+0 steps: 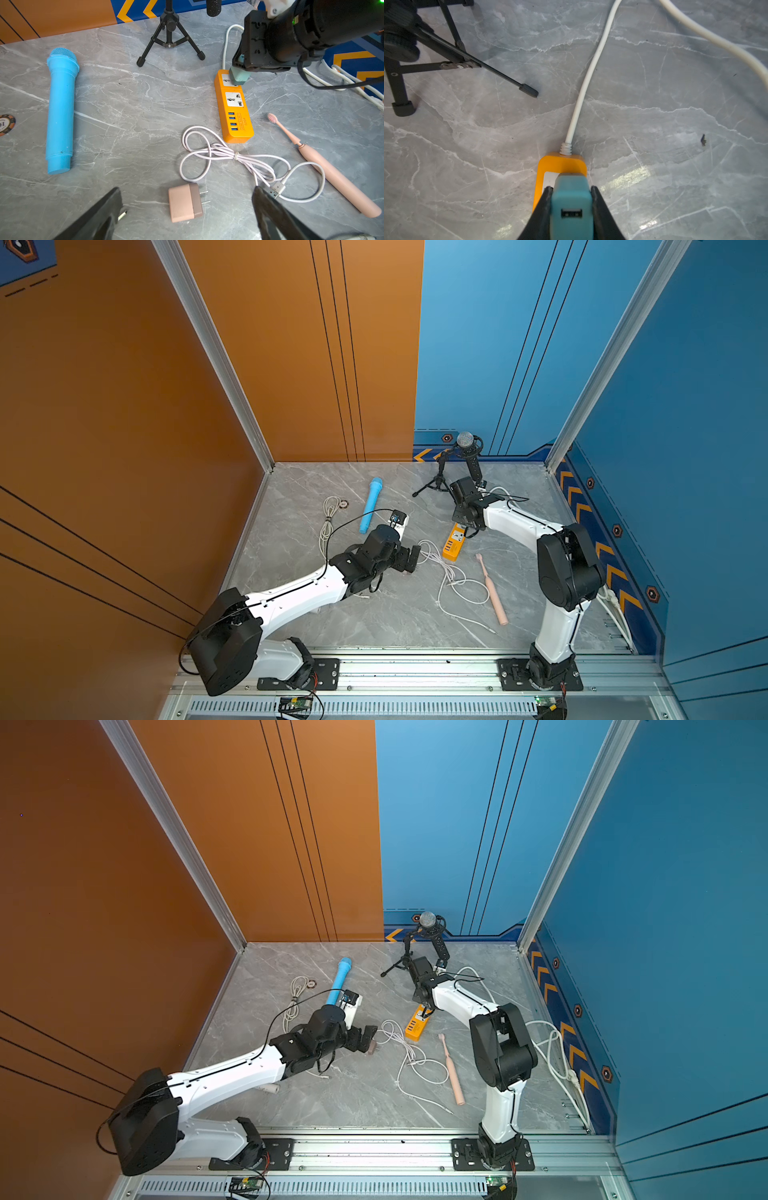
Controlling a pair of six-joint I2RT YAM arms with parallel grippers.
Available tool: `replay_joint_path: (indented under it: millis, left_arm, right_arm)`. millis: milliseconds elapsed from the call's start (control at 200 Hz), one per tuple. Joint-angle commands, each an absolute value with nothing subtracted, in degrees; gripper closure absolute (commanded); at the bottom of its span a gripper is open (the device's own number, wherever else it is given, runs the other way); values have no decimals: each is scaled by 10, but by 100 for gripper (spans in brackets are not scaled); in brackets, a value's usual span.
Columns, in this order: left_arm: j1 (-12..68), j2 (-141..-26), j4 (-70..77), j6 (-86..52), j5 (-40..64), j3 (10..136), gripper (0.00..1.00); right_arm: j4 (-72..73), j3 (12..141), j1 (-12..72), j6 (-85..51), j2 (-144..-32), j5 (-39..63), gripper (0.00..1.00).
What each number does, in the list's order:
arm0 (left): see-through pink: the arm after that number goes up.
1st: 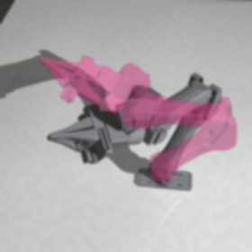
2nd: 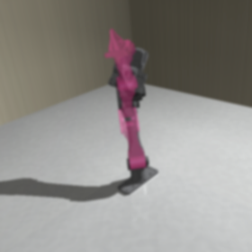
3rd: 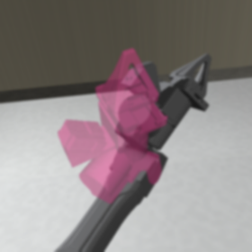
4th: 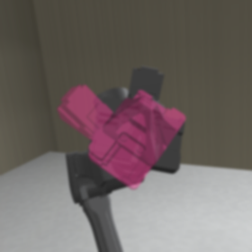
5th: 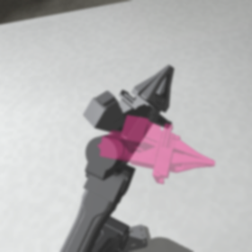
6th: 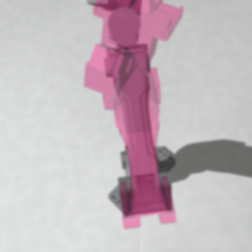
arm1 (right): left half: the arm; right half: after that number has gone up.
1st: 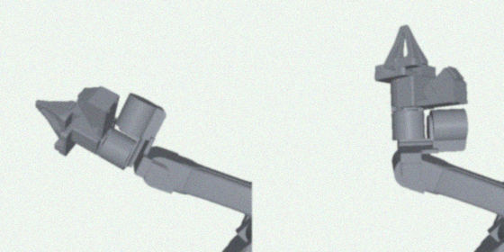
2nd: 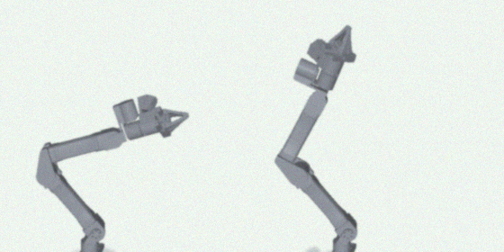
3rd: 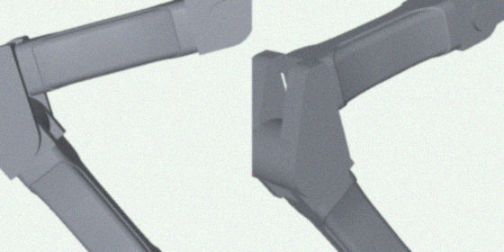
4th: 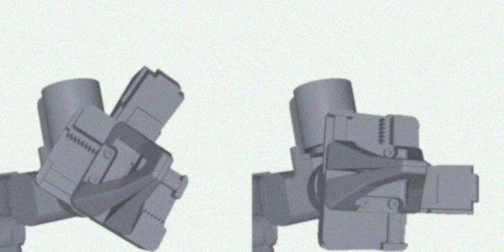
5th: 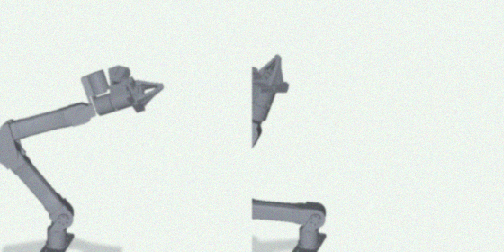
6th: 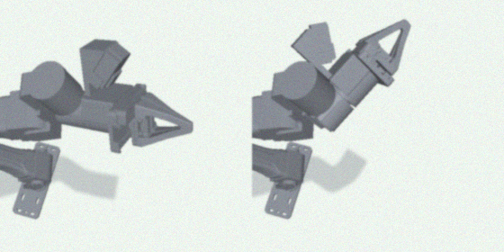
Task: Charge the electric toothbrush
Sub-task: Insert the plug into the socket.
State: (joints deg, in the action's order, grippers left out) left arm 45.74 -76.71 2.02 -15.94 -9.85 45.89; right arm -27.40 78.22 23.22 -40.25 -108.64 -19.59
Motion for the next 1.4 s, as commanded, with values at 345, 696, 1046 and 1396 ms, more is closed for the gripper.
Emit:
replay_joint_path:
  millis: [345, 696, 1046, 1396]
  left_arm:
    - [452, -747, 24, -153, -86, 454, 1]
    - [448, -747, 16, -156, -98, 457, 2]
    - [446, -764, 12, -161, -100, 467, 1]
    - [446, -747, -22, -170, -106, 477, 1]
  right_arm:
    - [-370, 760, 255, -375, -1094, -63, 84]
    - [-428, 787, 264, -376, -1182, -108, 84]
    - [-382, 712, 250, -406, -1159, -102, 85]
    - [-381, 794, 251, -404, -1066, -116, 64]
